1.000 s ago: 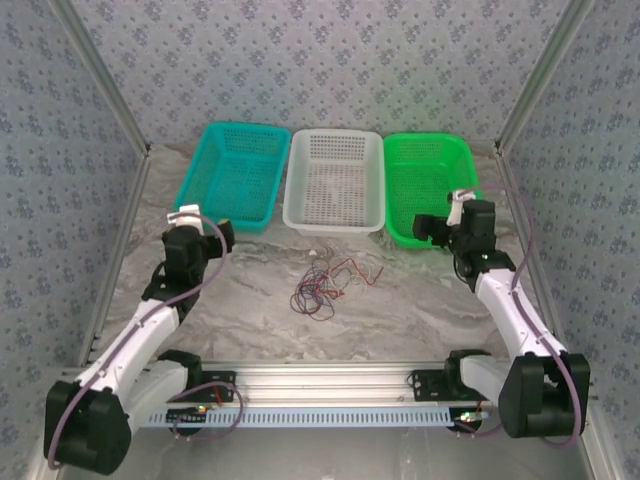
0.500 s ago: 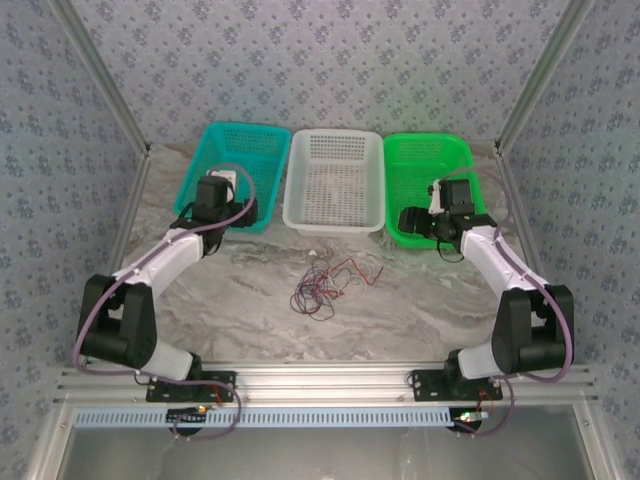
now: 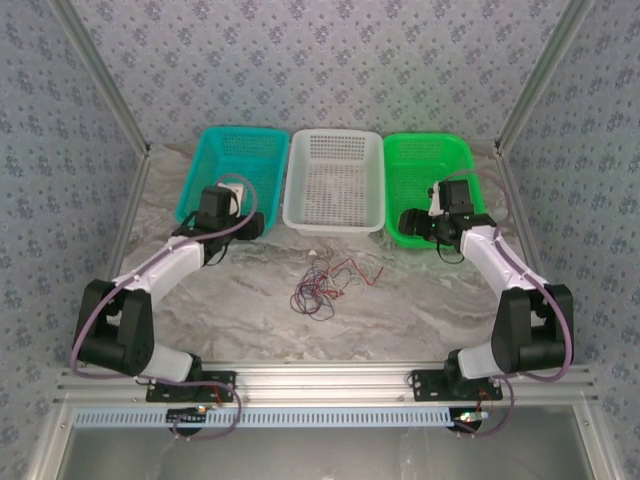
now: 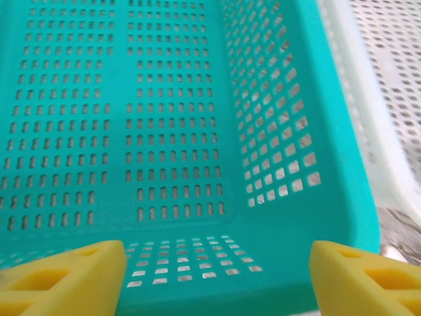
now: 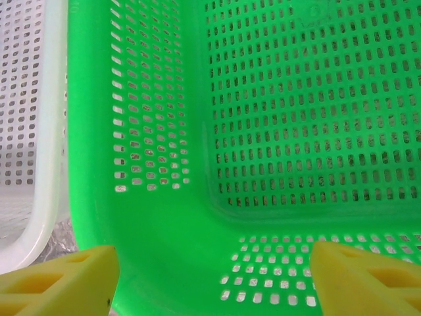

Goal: Untangle the cables

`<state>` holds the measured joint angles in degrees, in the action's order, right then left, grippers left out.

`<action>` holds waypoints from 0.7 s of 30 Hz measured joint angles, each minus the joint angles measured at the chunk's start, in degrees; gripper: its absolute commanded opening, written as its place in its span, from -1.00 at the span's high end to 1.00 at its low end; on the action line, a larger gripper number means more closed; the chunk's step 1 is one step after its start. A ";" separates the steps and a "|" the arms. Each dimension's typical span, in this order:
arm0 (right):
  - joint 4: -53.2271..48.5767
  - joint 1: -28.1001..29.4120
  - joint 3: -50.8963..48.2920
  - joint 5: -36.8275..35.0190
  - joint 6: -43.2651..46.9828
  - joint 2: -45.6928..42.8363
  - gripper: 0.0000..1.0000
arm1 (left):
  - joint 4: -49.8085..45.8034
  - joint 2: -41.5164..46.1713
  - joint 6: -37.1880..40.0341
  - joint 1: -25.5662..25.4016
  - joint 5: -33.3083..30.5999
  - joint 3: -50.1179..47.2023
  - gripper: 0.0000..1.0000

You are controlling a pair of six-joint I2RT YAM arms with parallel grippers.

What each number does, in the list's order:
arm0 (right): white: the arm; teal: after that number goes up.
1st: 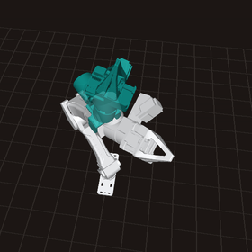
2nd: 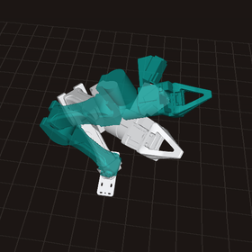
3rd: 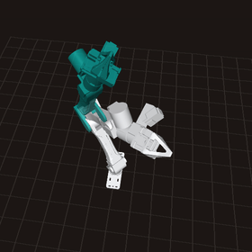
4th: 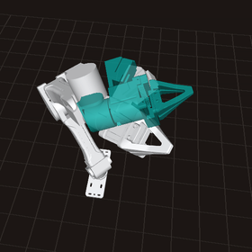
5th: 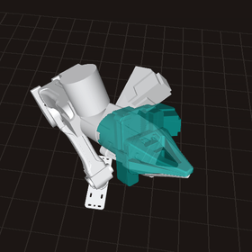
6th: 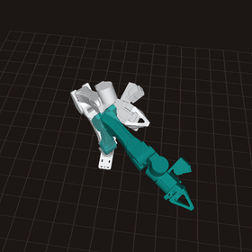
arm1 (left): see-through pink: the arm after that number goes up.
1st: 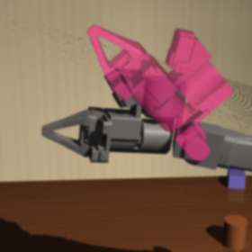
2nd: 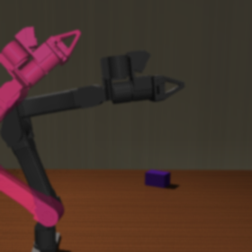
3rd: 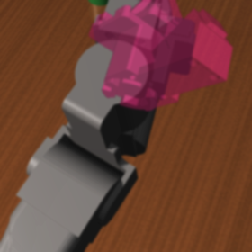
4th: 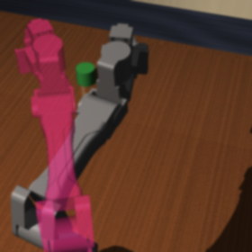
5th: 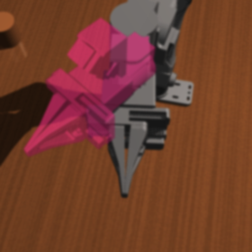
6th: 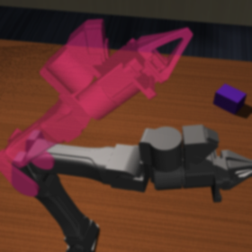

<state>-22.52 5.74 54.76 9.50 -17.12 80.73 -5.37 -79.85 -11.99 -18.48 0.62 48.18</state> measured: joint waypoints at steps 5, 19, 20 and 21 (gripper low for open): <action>-1.77 0.31 -0.50 -0.04 0.37 -3.02 -0.57 | 0.13 2.23 -1.42 -1.75 0.68 -1.88 -0.38; -8.33 17.99 -1.46 0.50 5.20 -12.83 -0.52 | -3.96 13.05 -4.11 -3.52 -0.57 -3.72 -0.59; -8.92 18.95 -1.95 1.36 5.27 -13.29 -0.52 | -3.96 13.33 -4.07 -3.52 -0.61 -3.67 -0.63; -9.33 19.50 -2.29 1.92 5.38 -13.62 -0.51 | -3.93 13.44 -4.04 -3.52 -0.68 -3.67 -0.66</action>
<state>-31.86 25.23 52.47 11.42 -11.75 67.11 -9.30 -66.41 -16.03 -22.00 -0.05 44.51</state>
